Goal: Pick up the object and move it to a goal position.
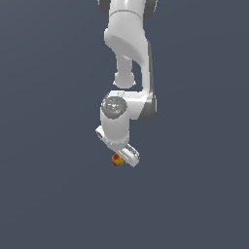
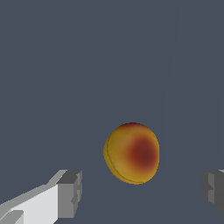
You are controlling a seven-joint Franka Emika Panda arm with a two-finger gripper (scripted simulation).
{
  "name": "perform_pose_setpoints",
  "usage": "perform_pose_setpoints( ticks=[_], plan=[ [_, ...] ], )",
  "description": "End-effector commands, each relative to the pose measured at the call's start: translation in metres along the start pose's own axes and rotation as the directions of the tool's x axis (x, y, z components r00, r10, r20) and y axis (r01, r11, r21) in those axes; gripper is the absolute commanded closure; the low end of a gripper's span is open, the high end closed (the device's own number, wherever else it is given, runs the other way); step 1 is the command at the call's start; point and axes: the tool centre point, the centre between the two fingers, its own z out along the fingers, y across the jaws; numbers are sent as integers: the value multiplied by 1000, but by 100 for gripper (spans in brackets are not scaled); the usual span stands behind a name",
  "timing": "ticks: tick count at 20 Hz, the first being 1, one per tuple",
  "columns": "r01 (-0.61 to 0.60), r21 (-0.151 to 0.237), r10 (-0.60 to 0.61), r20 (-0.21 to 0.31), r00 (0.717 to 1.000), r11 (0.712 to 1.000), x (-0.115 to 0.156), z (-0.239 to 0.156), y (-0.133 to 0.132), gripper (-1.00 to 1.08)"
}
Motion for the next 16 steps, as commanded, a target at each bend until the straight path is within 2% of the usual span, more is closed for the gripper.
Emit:
perform_pose_setpoints(
  ticks=[1,8,16],
  plan=[
    [-17,-1,17,-1,1000,1000,2,2,1,-92],
    [-16,-2,16,-1,1000,1000,2,9,1,-92],
    [-20,-2,20,-1,1000,1000,1,48,2,-92]
  ],
)
